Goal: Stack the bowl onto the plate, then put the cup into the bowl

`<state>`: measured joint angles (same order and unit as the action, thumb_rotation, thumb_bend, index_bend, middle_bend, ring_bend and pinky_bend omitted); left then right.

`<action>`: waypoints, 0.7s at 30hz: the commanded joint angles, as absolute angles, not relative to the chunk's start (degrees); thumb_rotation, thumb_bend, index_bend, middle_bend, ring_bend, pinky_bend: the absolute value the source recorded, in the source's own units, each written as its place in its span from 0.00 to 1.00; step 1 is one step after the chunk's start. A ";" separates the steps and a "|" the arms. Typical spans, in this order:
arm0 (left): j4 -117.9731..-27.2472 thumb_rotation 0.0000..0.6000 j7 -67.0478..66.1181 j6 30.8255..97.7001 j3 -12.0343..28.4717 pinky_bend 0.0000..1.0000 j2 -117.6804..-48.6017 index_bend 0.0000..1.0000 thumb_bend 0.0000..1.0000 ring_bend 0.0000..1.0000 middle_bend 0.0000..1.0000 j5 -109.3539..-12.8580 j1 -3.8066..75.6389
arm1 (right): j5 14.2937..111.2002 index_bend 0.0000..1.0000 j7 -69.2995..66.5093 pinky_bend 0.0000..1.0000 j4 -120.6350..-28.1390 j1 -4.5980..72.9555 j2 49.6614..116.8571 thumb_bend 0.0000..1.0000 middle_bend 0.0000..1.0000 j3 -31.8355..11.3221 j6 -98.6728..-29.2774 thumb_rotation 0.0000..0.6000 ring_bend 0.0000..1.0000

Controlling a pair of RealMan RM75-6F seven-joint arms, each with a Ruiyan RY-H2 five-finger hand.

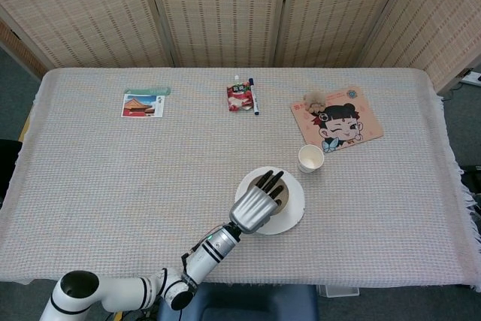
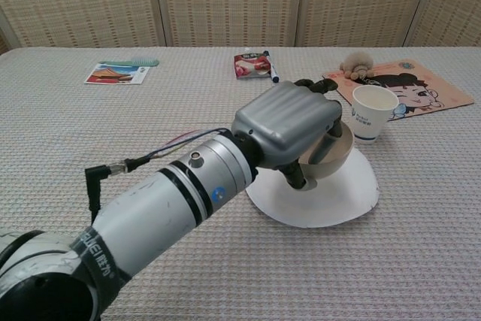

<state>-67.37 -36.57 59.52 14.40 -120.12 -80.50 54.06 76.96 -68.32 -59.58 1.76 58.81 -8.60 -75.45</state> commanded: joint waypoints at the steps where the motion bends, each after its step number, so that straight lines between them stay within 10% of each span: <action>1: -65.26 1.00 -35.70 58.83 14.58 0.15 -121.50 0.72 0.22 0.00 0.33 -80.23 54.94 | 77.65 0.00 -69.20 0.00 -59.05 1.55 58.88 0.07 0.00 -8.51 -75.77 1.00 0.00; 21: -52.00 1.00 -26.19 57.00 14.39 0.15 -127.87 0.72 0.23 0.00 0.33 -82.15 58.98 | 79.15 0.00 -73.09 0.00 -56.43 0.73 59.30 0.07 0.00 -8.59 -75.91 1.00 0.00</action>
<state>-52.37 -26.54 56.99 14.41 -127.61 -81.96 58.78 79.14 -73.10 -56.45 0.73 59.29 -8.58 -75.93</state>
